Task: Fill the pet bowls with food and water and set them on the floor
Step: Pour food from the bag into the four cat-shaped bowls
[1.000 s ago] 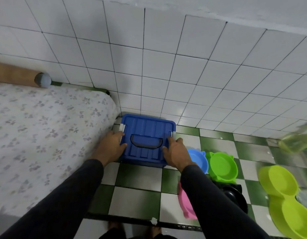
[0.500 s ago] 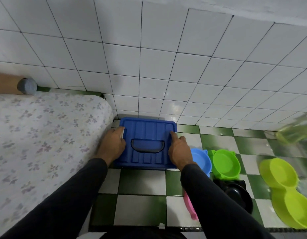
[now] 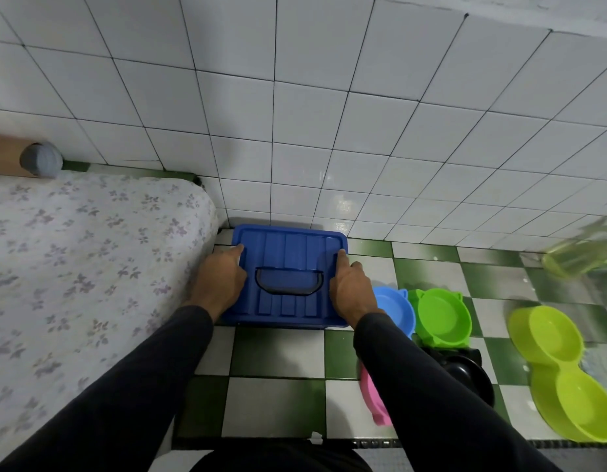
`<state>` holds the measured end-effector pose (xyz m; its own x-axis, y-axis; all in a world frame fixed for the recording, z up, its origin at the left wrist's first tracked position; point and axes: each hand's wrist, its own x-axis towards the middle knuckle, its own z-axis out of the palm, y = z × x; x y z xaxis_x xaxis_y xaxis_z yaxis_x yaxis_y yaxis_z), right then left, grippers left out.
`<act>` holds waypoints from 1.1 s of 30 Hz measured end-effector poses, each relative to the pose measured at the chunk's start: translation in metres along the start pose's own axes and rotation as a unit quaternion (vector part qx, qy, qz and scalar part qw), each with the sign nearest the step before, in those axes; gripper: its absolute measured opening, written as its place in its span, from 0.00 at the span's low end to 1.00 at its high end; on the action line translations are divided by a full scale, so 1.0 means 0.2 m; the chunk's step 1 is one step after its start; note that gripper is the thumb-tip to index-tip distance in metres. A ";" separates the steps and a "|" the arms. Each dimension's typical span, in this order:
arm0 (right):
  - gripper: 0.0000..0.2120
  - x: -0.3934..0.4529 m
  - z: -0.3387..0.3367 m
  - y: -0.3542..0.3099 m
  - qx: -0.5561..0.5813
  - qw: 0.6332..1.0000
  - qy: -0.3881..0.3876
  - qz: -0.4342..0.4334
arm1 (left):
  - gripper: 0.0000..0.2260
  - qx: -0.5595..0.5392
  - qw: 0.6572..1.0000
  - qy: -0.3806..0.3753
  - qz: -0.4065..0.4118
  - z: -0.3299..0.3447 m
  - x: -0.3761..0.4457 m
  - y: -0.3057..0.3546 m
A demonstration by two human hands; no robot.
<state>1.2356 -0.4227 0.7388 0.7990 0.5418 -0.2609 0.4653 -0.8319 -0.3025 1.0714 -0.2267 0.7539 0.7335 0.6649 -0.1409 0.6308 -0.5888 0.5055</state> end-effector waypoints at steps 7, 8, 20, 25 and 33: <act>0.17 0.01 -0.01 0.02 0.119 0.992 0.017 0.050 | 0.23 -0.044 0.999 0.022 -0.001 0.02 0.00 -0.01; 0.17 0.01 -0.01 0.02 0.131 0.990 0.018 0.054 | 0.23 -0.060 0.998 0.028 -0.005 0.03 -0.01 -0.02; 0.08 0.07 -0.06 0.06 0.481 0.850 -0.008 0.216 | 0.18 -0.402 0.887 0.074 -0.214 0.11 0.03 -0.09; 0.15 0.08 -0.07 0.10 0.507 0.827 -0.014 0.241 | 0.13 -0.456 0.854 0.075 -0.239 0.12 0.04 -0.12; 0.18 0.02 -0.06 0.09 0.256 0.952 0.128 0.112 | 0.20 -0.325 0.927 0.117 -0.147 0.07 -0.01 -0.09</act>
<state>1.2513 -0.4365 0.7426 0.9533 0.2562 -0.1601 0.0780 -0.7206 -0.6890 1.0632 -0.2238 0.7334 0.4321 0.8785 -0.2037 0.4527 -0.0159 0.8915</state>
